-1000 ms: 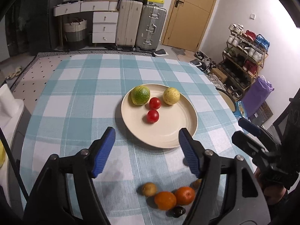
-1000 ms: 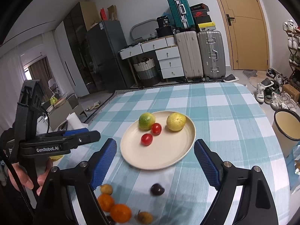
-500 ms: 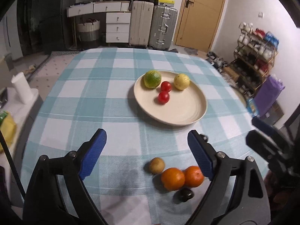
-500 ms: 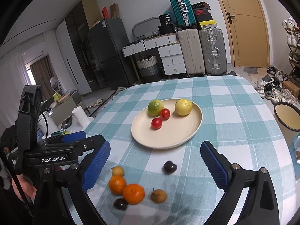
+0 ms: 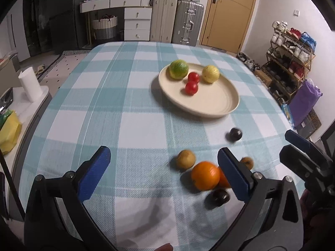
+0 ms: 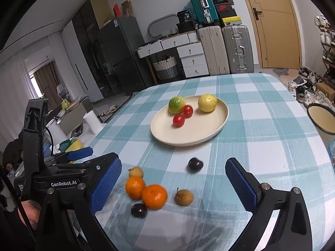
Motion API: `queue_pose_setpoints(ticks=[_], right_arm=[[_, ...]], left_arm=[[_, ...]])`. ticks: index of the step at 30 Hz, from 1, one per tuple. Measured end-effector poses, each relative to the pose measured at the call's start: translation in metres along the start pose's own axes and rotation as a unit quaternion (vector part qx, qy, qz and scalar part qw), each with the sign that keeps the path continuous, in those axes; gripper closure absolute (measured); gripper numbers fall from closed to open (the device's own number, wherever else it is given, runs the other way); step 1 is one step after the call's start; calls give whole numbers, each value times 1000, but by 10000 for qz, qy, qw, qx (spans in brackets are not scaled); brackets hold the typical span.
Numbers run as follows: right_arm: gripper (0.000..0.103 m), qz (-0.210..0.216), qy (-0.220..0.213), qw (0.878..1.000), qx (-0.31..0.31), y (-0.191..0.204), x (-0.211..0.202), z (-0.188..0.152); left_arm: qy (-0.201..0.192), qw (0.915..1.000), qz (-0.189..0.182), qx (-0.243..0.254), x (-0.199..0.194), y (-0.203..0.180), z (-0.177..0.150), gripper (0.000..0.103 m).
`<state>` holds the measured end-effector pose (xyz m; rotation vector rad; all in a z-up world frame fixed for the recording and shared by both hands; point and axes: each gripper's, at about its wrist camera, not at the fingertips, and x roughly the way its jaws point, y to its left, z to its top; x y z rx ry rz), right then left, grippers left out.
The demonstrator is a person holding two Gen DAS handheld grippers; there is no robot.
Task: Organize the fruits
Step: 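Move both grippers back toward the loose oranges and brown fruits, then close the right gripper around an orange and lift it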
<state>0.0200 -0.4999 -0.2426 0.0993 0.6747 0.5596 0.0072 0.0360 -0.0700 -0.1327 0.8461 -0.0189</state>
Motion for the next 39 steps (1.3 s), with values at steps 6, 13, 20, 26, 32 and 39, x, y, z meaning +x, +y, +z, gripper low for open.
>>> queue_pose_setpoints(ticks=[6, 13, 20, 26, 32, 39], right_arm=[[2, 85, 188, 9998, -5, 3, 9, -14], [2, 274, 465, 9985, 44, 6, 23, -28], [7, 541, 707, 9960, 61, 13, 33, -36], [20, 677, 847, 9941, 95, 18, 40, -36], [27, 669, 834, 9942, -118, 30, 40, -37], [47, 352, 996, 9934, -445, 37, 50, -41]], left_arm=[[156, 9997, -56, -157, 6, 15, -15, 1], [331, 9988, -194, -312, 15, 26, -25, 1], [444, 9982, -177, -363, 23, 32, -29, 1], [471, 9979, -231, -377, 25, 33, -29, 1], [528, 9976, -274, -356, 29, 34, -30, 1], [518, 9973, -276, -446, 29, 39, -32, 1]])
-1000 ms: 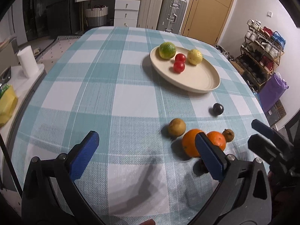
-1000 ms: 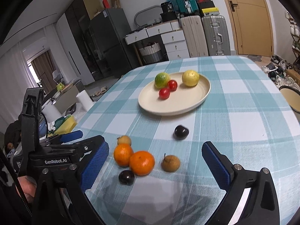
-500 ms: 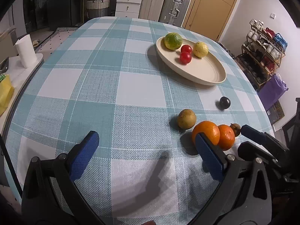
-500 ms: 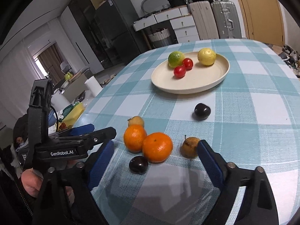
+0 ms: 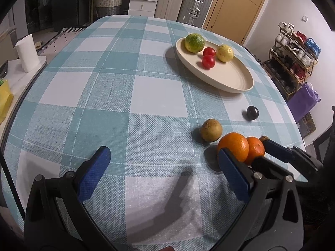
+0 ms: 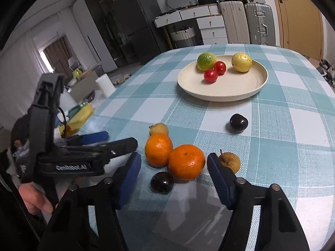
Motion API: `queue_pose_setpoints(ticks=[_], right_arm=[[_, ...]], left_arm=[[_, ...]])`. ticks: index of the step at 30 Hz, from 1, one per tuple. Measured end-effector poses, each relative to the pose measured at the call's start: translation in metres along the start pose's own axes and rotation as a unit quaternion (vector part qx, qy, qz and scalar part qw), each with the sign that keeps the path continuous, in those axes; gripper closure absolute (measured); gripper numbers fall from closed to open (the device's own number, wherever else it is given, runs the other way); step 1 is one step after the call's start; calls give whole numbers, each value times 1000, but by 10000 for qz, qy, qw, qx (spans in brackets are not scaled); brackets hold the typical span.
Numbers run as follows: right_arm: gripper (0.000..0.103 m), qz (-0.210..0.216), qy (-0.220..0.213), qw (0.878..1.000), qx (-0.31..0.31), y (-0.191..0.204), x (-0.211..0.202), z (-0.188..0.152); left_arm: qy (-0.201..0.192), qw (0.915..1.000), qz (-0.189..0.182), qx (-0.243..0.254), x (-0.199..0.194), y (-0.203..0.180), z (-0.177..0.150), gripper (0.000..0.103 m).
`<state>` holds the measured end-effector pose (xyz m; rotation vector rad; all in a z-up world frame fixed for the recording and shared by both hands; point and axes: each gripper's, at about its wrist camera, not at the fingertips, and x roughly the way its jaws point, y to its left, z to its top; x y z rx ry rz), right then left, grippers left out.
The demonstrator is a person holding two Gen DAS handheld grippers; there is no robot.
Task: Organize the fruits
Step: 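Close the right gripper around an orange and lift it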
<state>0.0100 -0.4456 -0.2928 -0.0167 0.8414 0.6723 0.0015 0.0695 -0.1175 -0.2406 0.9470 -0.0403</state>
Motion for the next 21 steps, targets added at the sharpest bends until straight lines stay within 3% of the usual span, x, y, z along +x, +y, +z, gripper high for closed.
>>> queue_pose_setpoints(ticks=[2, 10, 14, 15, 16, 21], right_arm=[[53, -155, -18, 9998, -108, 1, 1, 0], [53, -541, 167, 9979, -321, 3, 11, 3], [53, -535, 182, 9980, -293, 0, 13, 3], [55, -539, 183, 9980, -289, -1, 13, 3], [64, -555, 163, 9979, -306, 0, 12, 4], [65, -463, 106, 9984, -297, -1, 11, 2]], left_arm=[[-3, 10000, -6, -23, 0, 2, 0, 1], [59, 9999, -12, -98, 3, 9, -2, 1], [54, 9999, -14, -104, 3, 10, -2, 1], [53, 9999, -16, -110, 3, 9, -2, 1], [54, 9999, -19, -111, 2, 9, -2, 1], [44, 9999, -25, -88, 0, 7, -3, 1]])
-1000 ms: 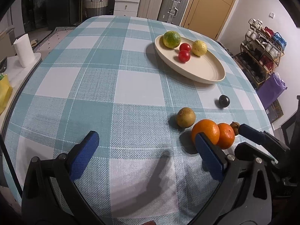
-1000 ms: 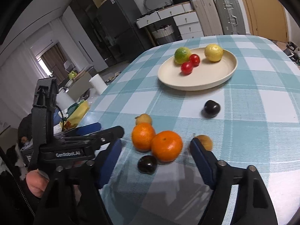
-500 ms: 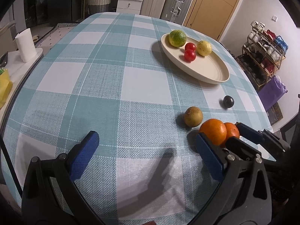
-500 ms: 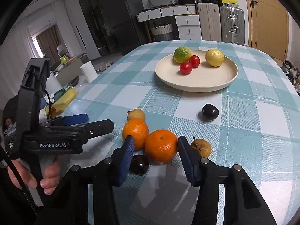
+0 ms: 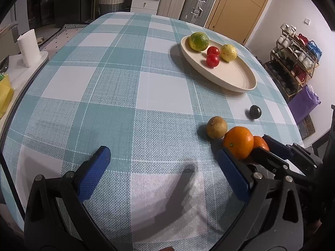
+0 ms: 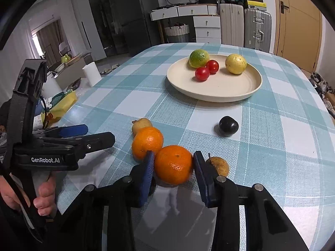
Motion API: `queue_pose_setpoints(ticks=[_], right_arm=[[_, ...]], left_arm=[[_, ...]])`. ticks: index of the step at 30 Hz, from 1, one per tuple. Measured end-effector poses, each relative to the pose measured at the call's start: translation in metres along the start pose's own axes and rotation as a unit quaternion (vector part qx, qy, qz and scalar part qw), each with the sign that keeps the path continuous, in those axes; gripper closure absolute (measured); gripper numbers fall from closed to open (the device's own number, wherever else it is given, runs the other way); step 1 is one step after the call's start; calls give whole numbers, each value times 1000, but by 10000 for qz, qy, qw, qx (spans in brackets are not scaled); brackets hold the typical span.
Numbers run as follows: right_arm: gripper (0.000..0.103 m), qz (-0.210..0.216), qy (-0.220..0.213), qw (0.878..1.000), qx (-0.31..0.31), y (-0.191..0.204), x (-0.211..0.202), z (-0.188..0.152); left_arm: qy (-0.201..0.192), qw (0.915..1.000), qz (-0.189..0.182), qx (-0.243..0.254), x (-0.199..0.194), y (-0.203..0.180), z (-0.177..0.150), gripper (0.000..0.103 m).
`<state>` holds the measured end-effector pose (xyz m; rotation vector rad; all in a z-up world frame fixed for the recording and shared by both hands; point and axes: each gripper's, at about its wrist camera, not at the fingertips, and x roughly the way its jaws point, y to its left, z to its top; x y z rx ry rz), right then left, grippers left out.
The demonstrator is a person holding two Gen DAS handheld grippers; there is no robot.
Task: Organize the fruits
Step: 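Close the right gripper around an orange and lift it, then grasp a second orange with the left gripper while the right gripper holds its orange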
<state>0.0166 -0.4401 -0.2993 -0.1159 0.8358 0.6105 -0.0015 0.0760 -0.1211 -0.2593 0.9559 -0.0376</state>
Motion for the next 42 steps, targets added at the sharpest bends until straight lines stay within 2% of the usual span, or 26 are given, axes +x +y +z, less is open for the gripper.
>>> queue_pose_setpoints(ticks=[11, 20, 29, 38, 42], right_arm=[[66, 120, -451, 9987, 201, -10, -24, 2], [66, 4, -722, 9967, 366, -31, -45, -3], [66, -94, -890, 9937, 670, -63, -61, -11], [65, 83, -946, 9919, 846, -77, -64, -19], [65, 150, -989, 9913, 860, -79, -65, -20]], left_arm=[[169, 9980, -603, 11, -2, -16, 0, 1], [528, 9928, -1070, -76, 9, -41, 5, 2], [409, 9925, -982, 607, 9, -85, 12, 2], [627, 9919, -1006, 460, 23, -93, 20, 3], [687, 9911, -1066, 408, 28, -94, 24, 10]])
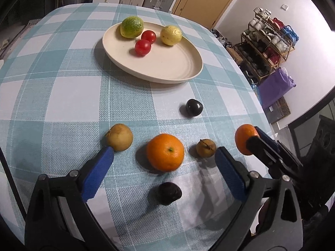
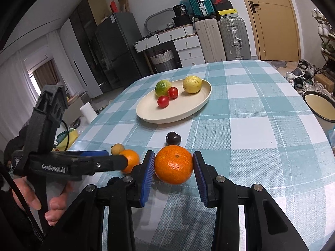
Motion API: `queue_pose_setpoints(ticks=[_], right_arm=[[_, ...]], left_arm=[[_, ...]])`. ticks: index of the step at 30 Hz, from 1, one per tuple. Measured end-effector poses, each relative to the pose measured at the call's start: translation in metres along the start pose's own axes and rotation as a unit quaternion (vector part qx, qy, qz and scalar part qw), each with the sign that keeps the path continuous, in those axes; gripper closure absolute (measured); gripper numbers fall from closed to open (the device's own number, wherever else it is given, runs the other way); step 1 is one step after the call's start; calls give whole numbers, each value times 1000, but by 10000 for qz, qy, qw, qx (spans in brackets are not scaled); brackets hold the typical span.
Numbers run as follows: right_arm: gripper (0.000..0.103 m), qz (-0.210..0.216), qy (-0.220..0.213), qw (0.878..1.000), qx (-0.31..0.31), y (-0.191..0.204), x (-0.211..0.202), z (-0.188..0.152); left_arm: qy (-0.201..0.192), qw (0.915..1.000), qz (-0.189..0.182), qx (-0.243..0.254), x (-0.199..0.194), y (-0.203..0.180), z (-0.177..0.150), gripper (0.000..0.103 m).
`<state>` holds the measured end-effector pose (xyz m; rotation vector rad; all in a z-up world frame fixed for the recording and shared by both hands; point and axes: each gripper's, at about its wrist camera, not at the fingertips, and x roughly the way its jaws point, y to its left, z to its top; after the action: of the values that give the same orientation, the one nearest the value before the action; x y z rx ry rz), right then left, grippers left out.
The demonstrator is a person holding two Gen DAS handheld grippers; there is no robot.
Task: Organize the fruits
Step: 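Grasp a second orange with the left gripper while the right gripper holds its orange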
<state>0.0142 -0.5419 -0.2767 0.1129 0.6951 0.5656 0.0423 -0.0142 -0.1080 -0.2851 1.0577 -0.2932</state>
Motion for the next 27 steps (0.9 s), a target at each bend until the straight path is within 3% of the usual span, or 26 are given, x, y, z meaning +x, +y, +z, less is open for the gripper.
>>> queue_pose_setpoints(ticks=[7, 11, 16, 19, 27], right_arm=[[65, 162, -49, 9997, 157, -7, -2, 0], [65, 155, -60, 9997, 186, -9, -5, -2], [65, 148, -54, 9996, 225, -13, -6, -3], [65, 151, -63, 9996, 232, -14, -7, -2], [65, 154, -58, 9996, 220, -15, -7, -2]], left_arm=[[134, 9998, -130, -48, 6, -3, 5, 29], [235, 9997, -93, -14, 11, -6, 5, 45], [331, 9994, -22, -118, 16, -4, 4, 53], [304, 9995, -3, -48, 15, -6, 4, 66], [236, 9997, -25, 9, 10, -4, 4, 68]])
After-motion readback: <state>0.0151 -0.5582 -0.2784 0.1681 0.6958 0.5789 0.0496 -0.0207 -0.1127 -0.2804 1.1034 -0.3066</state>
